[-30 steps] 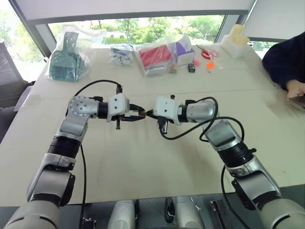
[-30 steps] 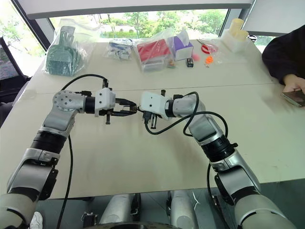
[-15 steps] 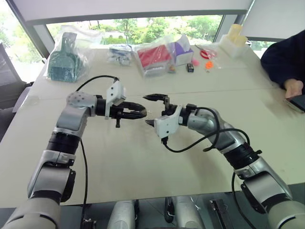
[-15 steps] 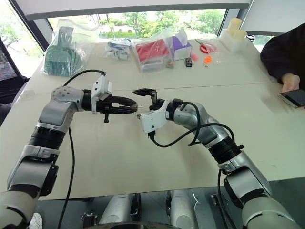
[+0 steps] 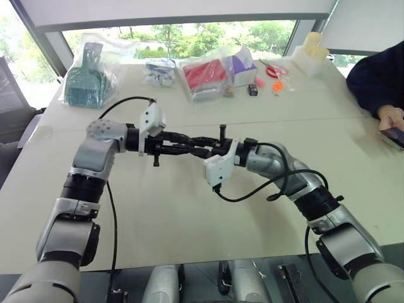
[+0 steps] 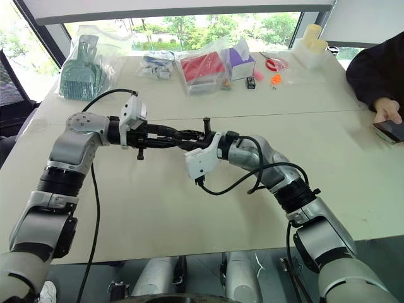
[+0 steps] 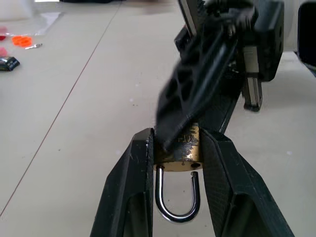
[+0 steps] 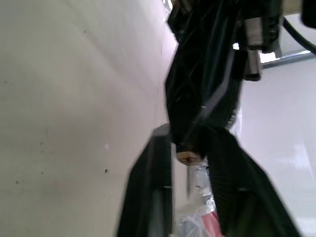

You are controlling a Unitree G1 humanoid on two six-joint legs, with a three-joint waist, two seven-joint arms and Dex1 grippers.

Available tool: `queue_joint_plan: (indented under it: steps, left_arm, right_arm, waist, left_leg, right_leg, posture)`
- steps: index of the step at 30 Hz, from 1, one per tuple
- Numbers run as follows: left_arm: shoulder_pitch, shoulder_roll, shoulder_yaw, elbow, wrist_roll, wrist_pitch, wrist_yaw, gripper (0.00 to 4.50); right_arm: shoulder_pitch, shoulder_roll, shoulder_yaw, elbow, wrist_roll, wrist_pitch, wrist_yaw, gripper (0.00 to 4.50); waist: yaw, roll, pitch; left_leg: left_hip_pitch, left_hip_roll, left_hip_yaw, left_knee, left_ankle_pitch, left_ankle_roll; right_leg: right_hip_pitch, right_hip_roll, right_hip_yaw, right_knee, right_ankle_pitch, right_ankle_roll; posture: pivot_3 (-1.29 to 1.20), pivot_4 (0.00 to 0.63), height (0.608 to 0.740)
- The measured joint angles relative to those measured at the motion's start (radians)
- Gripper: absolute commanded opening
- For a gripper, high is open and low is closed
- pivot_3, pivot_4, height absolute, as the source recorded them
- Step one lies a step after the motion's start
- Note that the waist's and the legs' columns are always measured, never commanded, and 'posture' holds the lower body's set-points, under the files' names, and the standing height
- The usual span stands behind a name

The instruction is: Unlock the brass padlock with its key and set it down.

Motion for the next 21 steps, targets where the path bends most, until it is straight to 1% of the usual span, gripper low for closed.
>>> queue_joint_plan:
  steps: [9, 11, 12, 14, 15, 17, 21]
  left_arm:
    - [0.001, 0.006, 0.003, -0.010, -0.004, 0.040, 0.001, 0.78]
    - [0.002, 0.011, 0.004, -0.019, -0.005, 0.050, 0.005, 1.81]
    - [0.002, 0.010, 0.004, -0.032, -0.004, 0.053, 0.011, 2.17]
    - [0.004, 0.010, 0.003, -0.053, -0.004, 0.062, 0.017, 3.15]
    - [0.005, 0.012, 0.003, -0.063, -0.005, 0.071, 0.019, 3.52]
    - [0.014, 0.025, 0.007, -0.083, -0.012, 0.098, 0.023, 4.42]
    - [0.030, 0.054, 0.038, -0.126, -0.049, 0.148, 0.044, 4.42]
  right_arm:
    - [-0.012, 0.008, 0.000, 0.024, -0.013, -0.021, -0.005, 0.03]
    - [-0.012, 0.012, 0.000, 0.025, -0.013, -0.018, -0.004, 0.00]
    - [-0.012, 0.017, 0.000, 0.028, -0.012, -0.011, -0.003, 0.00]
    - [-0.013, 0.022, 0.000, 0.032, -0.010, -0.005, -0.003, 0.00]
    - [-0.013, 0.022, 0.000, 0.032, -0.010, -0.001, -0.003, 0.00]
    - [-0.013, 0.022, -0.002, 0.032, -0.010, 0.008, -0.003, 0.00]
    - [-0.013, 0.022, -0.003, 0.032, -0.010, 0.015, -0.003, 0.00]
  waist:
    - [0.000, 0.000, 0.000]
    - [0.000, 0.000, 0.000]
    - [0.000, 0.000, 0.000]
    - [0.000, 0.000, 0.000]
    - [0.000, 0.000, 0.000]
    - [-0.002, 0.000, 0.000]
    - [-0.003, 0.000, 0.000]
  left_leg:
    - [0.000, 0.000, 0.000, 0.000, 0.000, 0.000]
    - [0.000, 0.000, 0.000, 0.000, 0.000, 0.000]
    - [0.000, 0.000, 0.000, 0.000, 0.000, 0.000]
    - [0.000, 0.000, 0.000, 0.000, 0.000, 0.000]
    - [0.000, 0.000, 0.000, 0.000, 0.000, 0.000]
    - [0.000, 0.000, 0.000, 0.000, 0.000, 0.000]
    - [0.000, 0.000, 0.000, 0.000, 0.000, 0.000]
  right_leg:
    - [0.000, 0.000, 0.000, 0.000, 0.000, 0.000]
    - [0.000, 0.000, 0.000, 0.000, 0.000, 0.000]
    - [0.000, 0.000, 0.000, 0.000, 0.000, 0.000]
    - [0.000, 0.000, 0.000, 0.000, 0.000, 0.000]
    - [0.000, 0.000, 0.000, 0.000, 0.000, 0.000]
    - [0.000, 0.000, 0.000, 0.000, 0.000, 0.000]
    - [0.000, 0.000, 0.000, 0.000, 0.000, 0.000]
  posture:
    - [0.00, 0.150, 0.740]
    - [0.00, 0.150, 0.740]
    - [0.00, 0.150, 0.740]
    - [0.00, 0.150, 0.740]
    - [0.00, 0.150, 0.740]
    - [0.00, 0.150, 0.740]
    - [0.00, 0.150, 0.740]
